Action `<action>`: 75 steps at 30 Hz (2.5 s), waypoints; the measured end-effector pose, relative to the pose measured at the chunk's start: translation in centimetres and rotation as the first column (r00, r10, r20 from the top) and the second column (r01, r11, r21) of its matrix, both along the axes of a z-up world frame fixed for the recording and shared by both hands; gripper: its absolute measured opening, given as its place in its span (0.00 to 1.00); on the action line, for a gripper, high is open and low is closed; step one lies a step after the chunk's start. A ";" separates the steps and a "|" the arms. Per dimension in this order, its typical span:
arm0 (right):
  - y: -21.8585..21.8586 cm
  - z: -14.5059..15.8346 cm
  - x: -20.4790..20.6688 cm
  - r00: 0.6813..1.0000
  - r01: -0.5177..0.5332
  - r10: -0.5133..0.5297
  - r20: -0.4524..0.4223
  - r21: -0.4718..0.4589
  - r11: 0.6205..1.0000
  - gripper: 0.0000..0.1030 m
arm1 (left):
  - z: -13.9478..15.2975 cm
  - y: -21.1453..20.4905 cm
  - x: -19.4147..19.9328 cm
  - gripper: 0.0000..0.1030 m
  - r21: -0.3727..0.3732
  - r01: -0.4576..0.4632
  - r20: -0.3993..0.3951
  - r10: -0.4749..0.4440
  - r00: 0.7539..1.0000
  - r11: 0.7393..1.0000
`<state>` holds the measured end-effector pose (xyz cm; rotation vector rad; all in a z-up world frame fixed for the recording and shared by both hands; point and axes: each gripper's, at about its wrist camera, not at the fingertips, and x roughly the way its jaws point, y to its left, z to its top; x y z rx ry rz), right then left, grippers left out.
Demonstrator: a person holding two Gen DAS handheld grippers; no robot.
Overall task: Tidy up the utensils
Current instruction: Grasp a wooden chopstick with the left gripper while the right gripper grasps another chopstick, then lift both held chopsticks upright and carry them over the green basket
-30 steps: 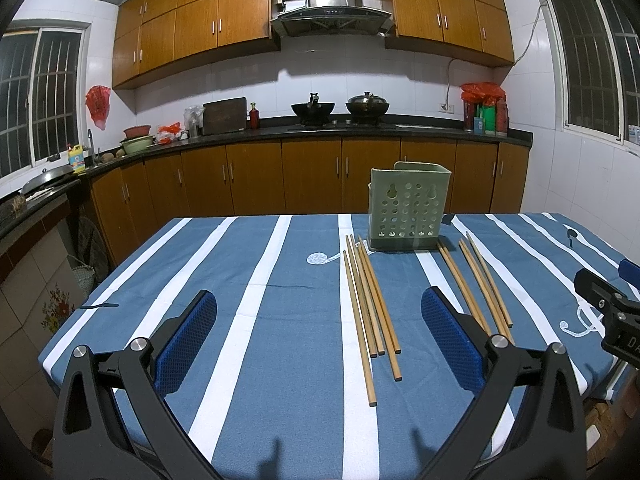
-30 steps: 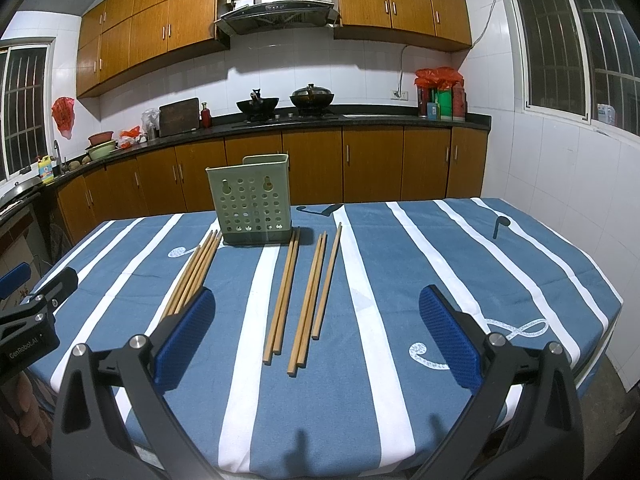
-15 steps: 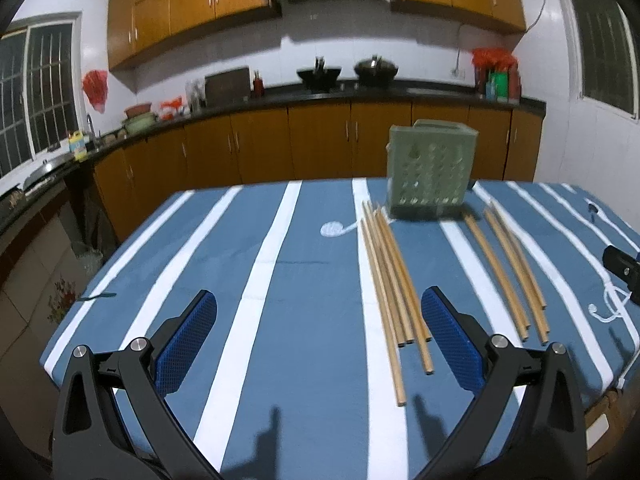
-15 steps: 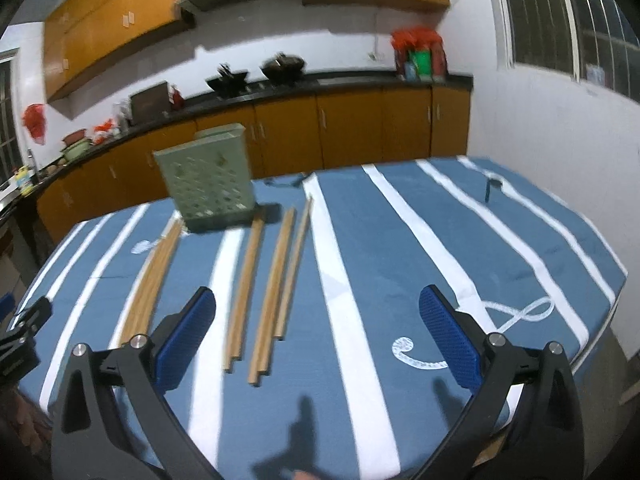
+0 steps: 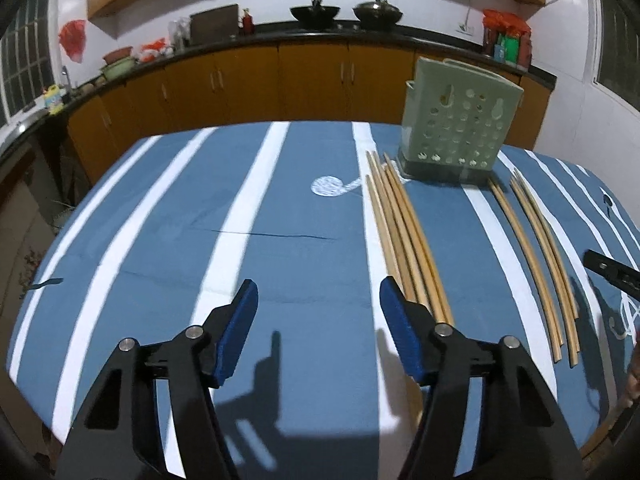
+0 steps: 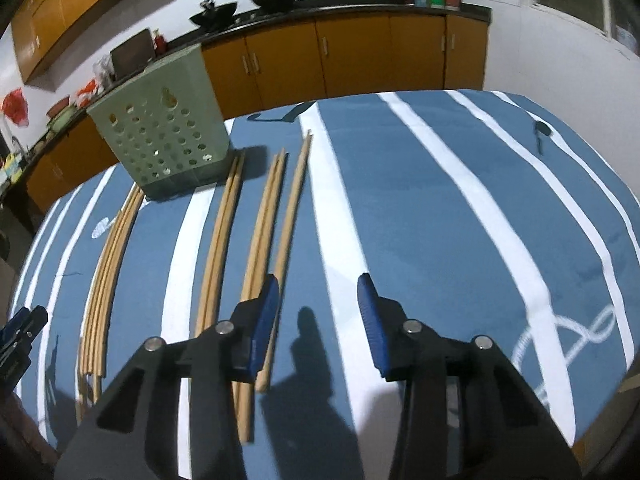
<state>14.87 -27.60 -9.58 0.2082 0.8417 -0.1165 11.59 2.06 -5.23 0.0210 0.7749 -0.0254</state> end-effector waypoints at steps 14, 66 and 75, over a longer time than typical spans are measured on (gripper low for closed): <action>-0.5 -2.0 2.6 0.998 -0.004 0.003 -0.055 -0.020 1.000 0.09 | -1.7 -1.7 2.0 0.36 -0.093 0.116 -0.091 -0.124 0.988 0.989; -1.9 -0.4 2.8 1.000 -0.006 0.008 0.017 -0.099 0.995 0.08 | -2.0 -0.2 5.0 0.07 -0.025 0.102 -0.094 -0.104 0.990 0.994; -3.2 5.7 0.9 0.984 0.022 -0.003 0.179 -0.103 0.994 0.08 | 4.1 1.2 4.9 0.07 -0.062 0.080 0.063 -0.076 0.995 0.995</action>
